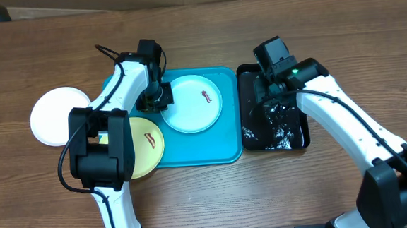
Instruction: Clean dirty plates on tray and stack at the side
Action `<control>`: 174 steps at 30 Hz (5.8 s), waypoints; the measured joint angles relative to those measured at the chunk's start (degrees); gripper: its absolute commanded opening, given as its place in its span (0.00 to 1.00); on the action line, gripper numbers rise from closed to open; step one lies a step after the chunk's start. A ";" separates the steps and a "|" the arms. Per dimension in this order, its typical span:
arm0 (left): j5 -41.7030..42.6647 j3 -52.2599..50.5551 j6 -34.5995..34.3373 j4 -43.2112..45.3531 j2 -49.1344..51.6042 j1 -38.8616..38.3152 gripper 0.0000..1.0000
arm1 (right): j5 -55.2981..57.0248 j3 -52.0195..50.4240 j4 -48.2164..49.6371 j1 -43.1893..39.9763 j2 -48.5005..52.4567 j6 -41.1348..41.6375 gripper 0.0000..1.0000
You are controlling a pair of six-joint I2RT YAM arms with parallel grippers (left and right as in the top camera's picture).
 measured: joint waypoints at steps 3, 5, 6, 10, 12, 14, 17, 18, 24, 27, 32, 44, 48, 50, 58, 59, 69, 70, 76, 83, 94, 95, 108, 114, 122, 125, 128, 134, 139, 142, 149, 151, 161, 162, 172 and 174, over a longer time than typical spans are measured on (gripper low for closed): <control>0.15 0.00 0.00 0.04 0.00 0.31 0.07 | 0.02 0.00 -1.16 0.00 -0.33 -0.02 0.04; 0.22 0.00 0.00 0.04 0.00 0.31 0.08 | 0.07 -0.02 -1.27 0.00 -0.31 -0.04 0.04; 0.22 0.00 0.00 0.04 0.00 0.31 0.09 | 0.24 -0.02 -1.25 0.00 -0.31 -0.04 0.04; 0.22 0.00 -0.02 0.02 0.00 0.37 0.11 | 1.11 -0.02 -1.29 0.00 -0.31 0.00 0.04; 0.20 0.00 -0.02 0.00 0.00 0.37 0.11 | 1.27 -0.02 -1.29 0.00 -0.31 0.00 0.04; 0.17 0.00 -0.02 -0.02 0.00 0.39 0.12 | 1.38 -0.02 -1.27 0.00 -0.31 -0.02 0.04; 0.15 0.00 -0.02 -0.02 0.00 0.42 0.12 | 1.51 -0.02 -1.29 0.00 -0.31 0.00 0.04; 0.13 0.00 -0.02 -0.04 0.00 0.42 0.13 | 1.51 -0.02 -1.25 0.00 -0.31 -0.04 0.04; 0.04 0.07 -0.02 -0.35 0.00 0.42 0.16 | 1.53 -0.02 -1.27 0.00 -0.31 -0.02 0.05; 0.07 0.42 -0.02 -0.70 0.00 0.57 0.17 | 1.51 -0.02 -1.27 0.00 -0.31 -0.02 0.05; 0.39 1.22 0.00 -1.16 0.00 1.44 0.18 | 1.53 -0.02 -1.25 0.00 -0.31 0.02 0.06; 3.61 1.27 0.63 -1.29 0.00 2.64 0.10 | 1.53 -0.02 -1.36 0.00 -0.31 0.02 0.07; 4.09 1.27 1.27 -1.29 0.00 2.62 0.04 | 1.53 -0.02 -1.88 0.00 -0.31 0.02 0.04; 4.35 1.27 1.38 -1.31 0.00 2.62 0.04 | 1.53 -0.02 -1.90 0.02 -0.31 0.00 0.04; 4.48 1.31 1.53 -1.27 0.00 2.60 0.04 | 1.51 -0.02 -1.92 0.02 -0.31 0.61 0.04; 4.50 1.31 1.53 -1.25 0.00 2.58 0.04 | 1.51 -0.02 -1.97 0.00 -0.31 0.48 0.04; 4.59 1.31 3.28 -0.50 0.00 2.12 0.04 | -0.79 0.11 -4.81 -0.92 -0.31 0.24 0.04; 4.59 1.31 3.72 -0.46 0.00 2.12 0.04 | -1.62 0.35 -5.79 -1.42 -0.31 0.22 0.04; 4.57 1.42 4.98 -0.39 0.00 2.03 0.04 | -4.83 6.36 -11.06 -4.04 -0.28 0.20 0.04; 4.57 1.42 6.32 -0.39 0.00 0.94 0.04 | -7.28 12.17 -9.44 -3.63 -0.31 0.02 0.04; 4.57 1.42 7.17 -0.42 0.00 -0.52 0.04 | -10.58 12.44 -0.13 3.78 4.26 0.02 0.04; 4.57 1.42 7.17 -0.39 0.00 -0.55 0.04 | -10.60 12.44 0.79 4.70 5.20 0.02 0.04; 4.59 1.44 7.17 -0.42 0.00 -0.90 0.04 | -1.77 12.46 7.87 13.46 14.51 1.31 0.04; 4.59 1.42 7.19 -0.42 0.00 -0.90 0.04 | 1.22 12.46 10.40 13.57 19.47 1.36 0.04; 4.59 1.42 7.19 -0.42 0.00 -0.90 0.04 | 2.16 12.48 11.98 13.57 23.17 1.51 0.04; 4.59 1.44 7.19 -0.42 0.00 -0.90 0.04 | 2.34 12.48 12.52 13.57 24.76 1.49 0.04; 4.59 1.42 7.19 -0.42 0.00 -0.90 0.04 | 2.43 12.50 13.27 13.57 25.62 1.51 0.04; 4.57 1.44 7.19 -0.39 0.00 -0.90 0.04 | 2.45 13.18 13.88 13.64 26.71 2.25 0.04; 4.55 1.44 7.19 -0.42 0.00 -0.90 0.04 | -2.01 13.53 13.86 13.16 26.84 2.71 0.04; 4.28 1.44 7.19 -0.44 0.00 -0.90 0.04 | -5.88 13.62 14.03 12.48 26.88 3.39 0.04; 3.32 1.44 7.34 -0.66 0.00 -0.83 0.04 | -17.18 13.62 14.51 12.24 26.99 4.33 0.04; 3.26 1.44 7.34 -0.66 0.00 -0.85 0.04 | -21.77 13.62 15.15 12.20 27.34 4.33 0.04; 3.41 1.49 7.34 -0.98 0.00 -0.90 0.04 | -42.18 19.58 9.35 5.95 27.61 4.09 0.04; 3.54 1.49 7.34 -1.05 0.00 -0.90 0.04 | -42.84 20.44 7.56 4.63 26.88 3.63 0.04; 3.96 1.49 7.34 -1.03 0.00 -0.90 0.13 | -27.10 22.56 -15.19 -5.46 13.09 -0.74 0.04; 3.96 1.49 7.37 -0.92 0.00 -0.90 0.18 | -21.99 22.40 -17.00 -6.69 12.96 -1.07 0.04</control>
